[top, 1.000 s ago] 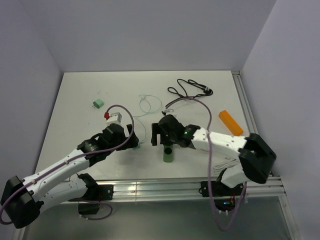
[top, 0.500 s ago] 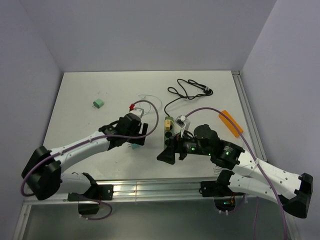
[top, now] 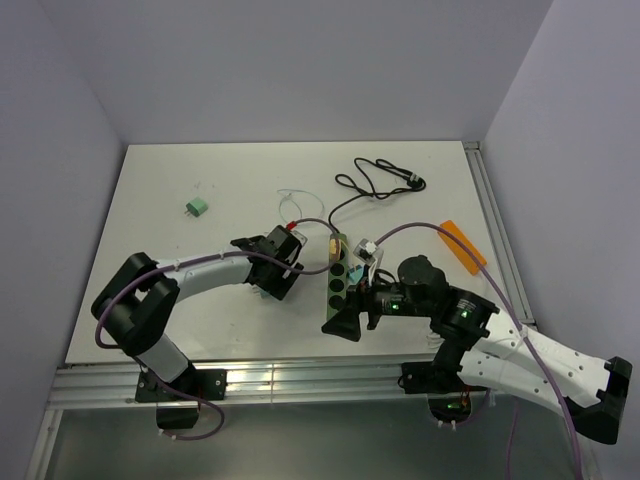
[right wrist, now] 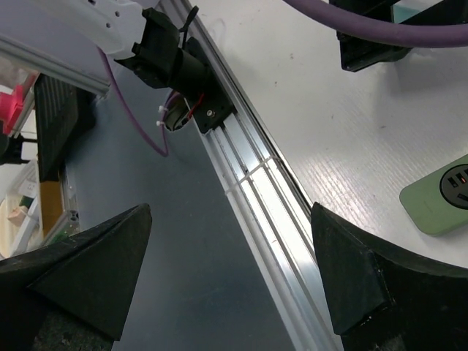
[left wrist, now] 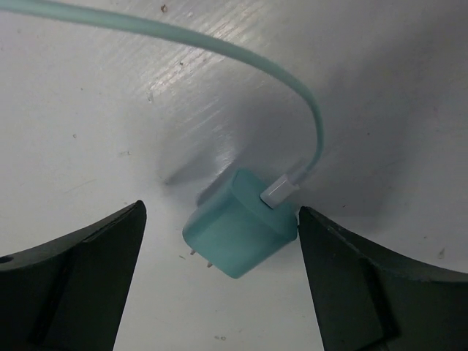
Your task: Insert the plug
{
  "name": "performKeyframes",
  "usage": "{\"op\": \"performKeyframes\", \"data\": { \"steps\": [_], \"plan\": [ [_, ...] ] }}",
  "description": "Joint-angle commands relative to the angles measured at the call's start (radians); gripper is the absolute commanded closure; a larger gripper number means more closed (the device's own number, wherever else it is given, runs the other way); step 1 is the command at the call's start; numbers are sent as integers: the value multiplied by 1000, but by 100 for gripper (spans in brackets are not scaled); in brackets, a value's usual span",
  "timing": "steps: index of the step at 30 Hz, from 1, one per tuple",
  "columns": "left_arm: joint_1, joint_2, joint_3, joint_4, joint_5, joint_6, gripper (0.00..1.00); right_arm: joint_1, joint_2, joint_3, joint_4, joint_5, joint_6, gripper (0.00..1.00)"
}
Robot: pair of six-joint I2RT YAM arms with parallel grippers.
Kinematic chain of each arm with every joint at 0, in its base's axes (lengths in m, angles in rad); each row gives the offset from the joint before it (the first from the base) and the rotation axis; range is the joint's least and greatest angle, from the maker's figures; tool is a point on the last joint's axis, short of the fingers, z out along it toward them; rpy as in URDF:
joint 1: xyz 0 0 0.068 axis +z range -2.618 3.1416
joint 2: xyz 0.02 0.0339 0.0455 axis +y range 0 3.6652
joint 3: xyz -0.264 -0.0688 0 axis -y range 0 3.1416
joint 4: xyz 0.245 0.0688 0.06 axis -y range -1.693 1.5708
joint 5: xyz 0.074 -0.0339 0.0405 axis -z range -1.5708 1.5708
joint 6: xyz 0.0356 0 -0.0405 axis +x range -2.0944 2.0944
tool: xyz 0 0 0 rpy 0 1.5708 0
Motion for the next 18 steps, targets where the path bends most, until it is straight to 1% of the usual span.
{"op": "performKeyframes", "data": {
  "steps": [1, 3, 4, 5, 7, 9, 11, 12, 14, 15, 18],
  "plan": [
    [1, 14, 27, -19, 2, 74, 11, 3, -26, -18, 11, -22, -32, 4],
    [1, 34, 33, -25, 22, 82, 17, 3, -28, -20, 2, -12, -38, 4],
    [1, 40, 33, -21, 24, 86, 30, 1, -28, -23, 0, -7, -40, 4],
    [1, 40, 33, -21, 33, 87, 41, 3, -29, -23, -4, 8, -41, 4],
    [1, 32, 35, -10, 48, 82, 60, 1, -28, -18, -23, 30, -45, 4],
    [1, 11, 36, -8, 77, 79, 67, -2, -26, 2, -49, 74, -34, 4],
    [3, -15, 41, -16, 77, 67, 73, -6, -20, 26, -67, 109, -14, 4],
    [3, -28, 53, -19, 97, 54, 81, -15, -16, 37, -92, 173, 17, 4],
    [6, -72, 67, -28, 108, 30, 92, -26, 9, 72, -127, 237, 40, 4],
    [6, -89, 85, -34, 120, 4, 100, -37, 15, 80, -141, 257, 49, 4],
    [8, -175, 116, -36, 139, -53, 100, -63, 47, 100, -132, 254, 72, 5]
  ]
}}
